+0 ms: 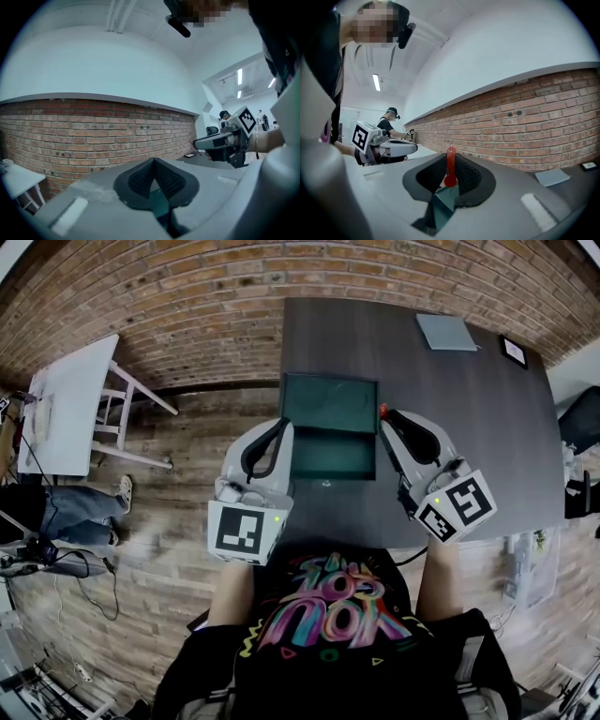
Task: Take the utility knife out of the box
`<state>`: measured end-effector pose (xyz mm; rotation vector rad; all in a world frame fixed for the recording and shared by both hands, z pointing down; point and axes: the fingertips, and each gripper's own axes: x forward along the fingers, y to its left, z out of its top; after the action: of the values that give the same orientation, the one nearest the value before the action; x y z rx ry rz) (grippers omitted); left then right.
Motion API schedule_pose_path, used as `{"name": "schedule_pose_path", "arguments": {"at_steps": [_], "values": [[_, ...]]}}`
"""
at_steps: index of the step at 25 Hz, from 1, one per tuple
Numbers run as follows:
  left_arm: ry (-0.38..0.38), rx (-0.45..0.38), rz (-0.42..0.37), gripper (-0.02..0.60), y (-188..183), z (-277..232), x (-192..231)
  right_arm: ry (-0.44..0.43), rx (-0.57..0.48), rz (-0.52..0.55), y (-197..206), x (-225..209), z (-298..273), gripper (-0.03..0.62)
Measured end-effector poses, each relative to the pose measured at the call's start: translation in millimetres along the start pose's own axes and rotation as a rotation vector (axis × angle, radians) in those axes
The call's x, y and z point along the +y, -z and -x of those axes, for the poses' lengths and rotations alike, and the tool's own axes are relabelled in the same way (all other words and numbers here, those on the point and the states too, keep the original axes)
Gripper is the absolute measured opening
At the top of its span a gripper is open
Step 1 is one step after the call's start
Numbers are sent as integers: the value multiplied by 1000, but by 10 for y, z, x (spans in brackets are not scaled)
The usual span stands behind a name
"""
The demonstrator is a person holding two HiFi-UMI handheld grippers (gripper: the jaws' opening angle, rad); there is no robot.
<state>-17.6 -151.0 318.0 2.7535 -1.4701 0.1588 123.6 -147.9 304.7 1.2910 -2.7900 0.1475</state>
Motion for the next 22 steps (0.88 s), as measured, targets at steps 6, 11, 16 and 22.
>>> {"name": "schedule_pose_path", "arguments": {"at_steps": [6,11,16,22], "values": [[3,-3,4,0,-16,-5,15,65,-48,-3,-106,-75,257,52],[-1,-3,12,0,-6,-5,42,88,-61,-3,-119,-99,389,52],[-5,-1,13,0,-6,4,51,92,-69,3,-138,-93,441,52],[-5,0,9,0,-5,-2,38,88,-71,-1,-122,-84,432,52]]}}
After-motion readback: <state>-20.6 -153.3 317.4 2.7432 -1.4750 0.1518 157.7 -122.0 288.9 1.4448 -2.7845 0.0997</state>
